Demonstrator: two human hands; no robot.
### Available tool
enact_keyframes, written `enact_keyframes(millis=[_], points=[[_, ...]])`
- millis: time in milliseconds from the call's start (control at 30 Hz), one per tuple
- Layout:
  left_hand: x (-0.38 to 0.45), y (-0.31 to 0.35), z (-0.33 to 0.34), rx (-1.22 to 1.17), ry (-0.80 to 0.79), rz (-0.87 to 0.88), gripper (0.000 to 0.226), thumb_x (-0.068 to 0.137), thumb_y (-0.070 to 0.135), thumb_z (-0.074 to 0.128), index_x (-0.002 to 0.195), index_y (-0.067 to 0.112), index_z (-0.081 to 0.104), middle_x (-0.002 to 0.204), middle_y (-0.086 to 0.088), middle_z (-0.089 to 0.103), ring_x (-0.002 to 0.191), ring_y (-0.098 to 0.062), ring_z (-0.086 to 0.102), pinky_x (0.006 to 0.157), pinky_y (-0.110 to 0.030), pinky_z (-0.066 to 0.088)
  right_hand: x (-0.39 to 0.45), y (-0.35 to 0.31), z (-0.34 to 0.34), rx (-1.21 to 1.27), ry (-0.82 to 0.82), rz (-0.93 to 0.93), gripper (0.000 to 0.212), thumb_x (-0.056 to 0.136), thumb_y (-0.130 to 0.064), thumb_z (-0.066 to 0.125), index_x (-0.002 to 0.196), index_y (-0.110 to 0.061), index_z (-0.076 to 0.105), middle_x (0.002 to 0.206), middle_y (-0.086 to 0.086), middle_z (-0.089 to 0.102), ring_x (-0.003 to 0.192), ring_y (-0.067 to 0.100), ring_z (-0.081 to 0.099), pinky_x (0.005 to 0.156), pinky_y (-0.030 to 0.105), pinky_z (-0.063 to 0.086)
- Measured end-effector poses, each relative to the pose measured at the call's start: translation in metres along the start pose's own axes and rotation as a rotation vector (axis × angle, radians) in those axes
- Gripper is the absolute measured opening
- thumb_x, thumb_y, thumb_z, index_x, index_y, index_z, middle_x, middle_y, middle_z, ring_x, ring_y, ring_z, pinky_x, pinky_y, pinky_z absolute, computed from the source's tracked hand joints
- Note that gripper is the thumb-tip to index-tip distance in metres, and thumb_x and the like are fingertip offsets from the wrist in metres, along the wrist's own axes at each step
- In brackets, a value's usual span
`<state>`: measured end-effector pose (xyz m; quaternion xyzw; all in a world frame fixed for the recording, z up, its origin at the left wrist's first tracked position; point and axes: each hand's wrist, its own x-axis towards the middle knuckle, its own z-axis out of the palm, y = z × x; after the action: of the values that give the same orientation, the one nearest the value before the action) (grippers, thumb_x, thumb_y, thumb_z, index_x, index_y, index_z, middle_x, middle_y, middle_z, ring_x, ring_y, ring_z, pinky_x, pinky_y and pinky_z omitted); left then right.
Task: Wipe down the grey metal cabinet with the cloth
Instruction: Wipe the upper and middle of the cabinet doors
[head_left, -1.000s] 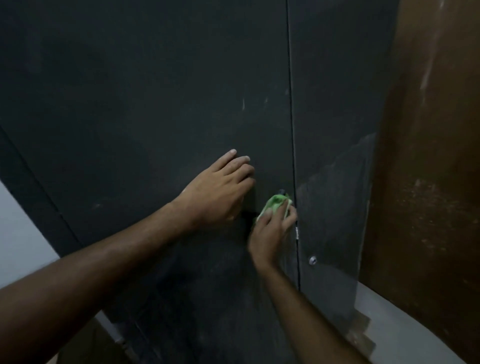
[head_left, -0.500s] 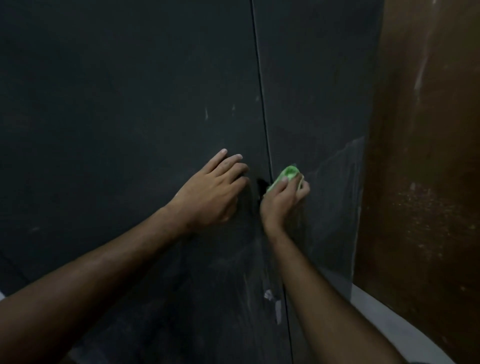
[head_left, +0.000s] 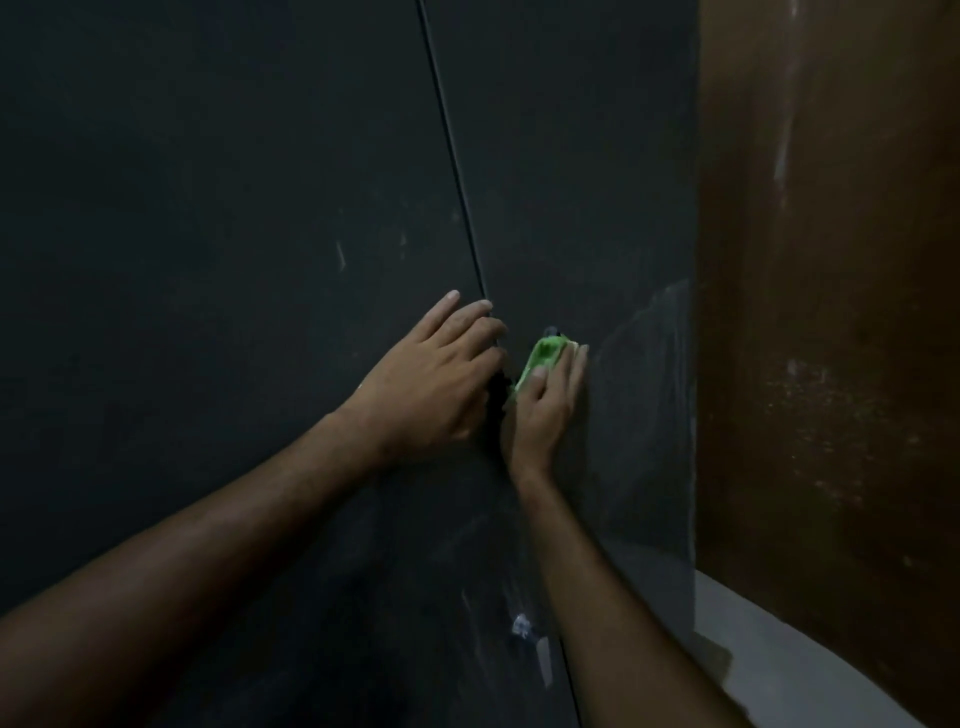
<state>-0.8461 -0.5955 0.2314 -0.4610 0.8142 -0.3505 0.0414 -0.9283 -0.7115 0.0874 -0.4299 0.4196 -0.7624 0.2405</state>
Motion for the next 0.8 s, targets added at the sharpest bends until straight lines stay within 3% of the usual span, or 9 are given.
enact_keyframes(millis=[133, 167, 333, 400, 500, 533, 667, 733, 800], points=[[0.017, 0.004, 0.006, 0.006, 0.027, 0.016, 0.052, 0.105, 0.041, 0.042, 0.153, 0.02, 0.046, 0.166, -0.007, 0.032, 0.163, -0.027, 0.009, 0.132, -0.045, -0.009, 0.038, 0.009, -0.008, 0.271, 0.245, 0.53, 0.057, 0.104, 0.006, 0.036, 0.159, -0.002, 0.025, 0.163, 0.024, 0.027, 0.147, 0.037, 0.037, 0.121, 0.044, 0.032], [0.022, 0.006, 0.008, -0.006, 0.022, 0.025, 0.052, 0.104, 0.041, 0.042, 0.152, 0.02, 0.047, 0.166, -0.008, 0.033, 0.163, -0.028, 0.01, 0.133, -0.046, -0.007, 0.047, 0.003, -0.007, 0.281, 0.223, 0.54, 0.058, 0.103, 0.006, 0.038, 0.16, -0.004, 0.025, 0.164, 0.024, 0.025, 0.148, 0.036, 0.035, 0.122, 0.044, 0.033], [0.049, 0.013, 0.019, -0.006, -0.023, 0.074, 0.055, 0.105, 0.042, 0.033, 0.153, 0.021, 0.048, 0.165, -0.006, 0.036, 0.163, -0.027, 0.012, 0.132, -0.043, -0.01, 0.049, 0.019, -0.004, 0.055, -0.072, -0.018, 0.05, 0.106, -0.008, 0.04, 0.155, 0.001, 0.033, 0.167, 0.024, 0.015, 0.156, 0.034, 0.019, 0.127, 0.039, 0.02], [0.058, 0.01, 0.024, 0.033, -0.041, 0.052, 0.055, 0.106, 0.042, 0.033, 0.155, 0.021, 0.046, 0.167, -0.006, 0.034, 0.163, -0.027, 0.01, 0.13, -0.043, -0.013, 0.055, 0.04, -0.015, 0.025, 0.031, 0.102, 0.048, 0.107, -0.005, 0.037, 0.155, 0.002, 0.033, 0.168, 0.021, 0.015, 0.156, 0.032, 0.018, 0.128, 0.039, 0.017], [0.075, 0.009, 0.029, 0.054, -0.093, 0.045, 0.055, 0.107, 0.044, 0.033, 0.157, 0.022, 0.042, 0.169, -0.005, 0.031, 0.163, -0.026, 0.007, 0.13, -0.044, -0.015, 0.088, 0.046, -0.017, 0.008, 0.136, 0.543, 0.05, 0.108, -0.008, 0.035, 0.155, 0.008, 0.029, 0.167, 0.027, 0.009, 0.157, 0.037, 0.006, 0.128, 0.04, 0.003], [0.082, 0.01, 0.03, 0.049, -0.092, 0.048, 0.055, 0.107, 0.044, 0.033, 0.157, 0.022, 0.043, 0.168, -0.005, 0.034, 0.163, -0.026, 0.009, 0.13, -0.045, -0.013, 0.095, 0.042, -0.014, -0.014, 0.117, 0.509, 0.05, 0.108, -0.01, 0.035, 0.154, 0.008, 0.03, 0.167, 0.029, 0.01, 0.157, 0.039, 0.004, 0.128, 0.04, 0.002], [0.103, 0.014, 0.03, 0.055, -0.048, 0.011, 0.054, 0.102, 0.04, 0.036, 0.144, 0.016, 0.059, 0.155, -0.01, 0.051, 0.159, -0.032, 0.026, 0.133, -0.05, 0.001, 0.088, 0.045, -0.011, -0.052, -0.046, -0.063, 0.052, 0.106, -0.015, 0.034, 0.153, 0.006, 0.032, 0.165, 0.026, 0.018, 0.157, 0.032, 0.011, 0.129, 0.037, 0.01], [0.112, 0.016, 0.03, 0.092, -0.069, -0.001, 0.055, 0.102, 0.039, 0.036, 0.144, 0.013, 0.059, 0.154, -0.011, 0.052, 0.159, -0.032, 0.027, 0.133, -0.051, 0.003, 0.088, 0.063, -0.02, -0.007, -0.002, 0.015, 0.049, 0.107, -0.007, 0.034, 0.153, 0.008, 0.031, 0.166, 0.026, 0.018, 0.157, 0.031, 0.014, 0.129, 0.034, 0.012], [0.121, 0.018, 0.033, 0.117, -0.087, -0.005, 0.056, 0.104, 0.039, 0.033, 0.147, 0.012, 0.056, 0.157, -0.011, 0.049, 0.159, -0.032, 0.026, 0.133, -0.051, 0.004, 0.107, 0.068, -0.023, 0.096, 0.125, 0.393, 0.047, 0.108, -0.002, 0.034, 0.153, 0.011, 0.03, 0.166, 0.029, 0.012, 0.158, 0.033, 0.011, 0.128, 0.034, 0.01]])
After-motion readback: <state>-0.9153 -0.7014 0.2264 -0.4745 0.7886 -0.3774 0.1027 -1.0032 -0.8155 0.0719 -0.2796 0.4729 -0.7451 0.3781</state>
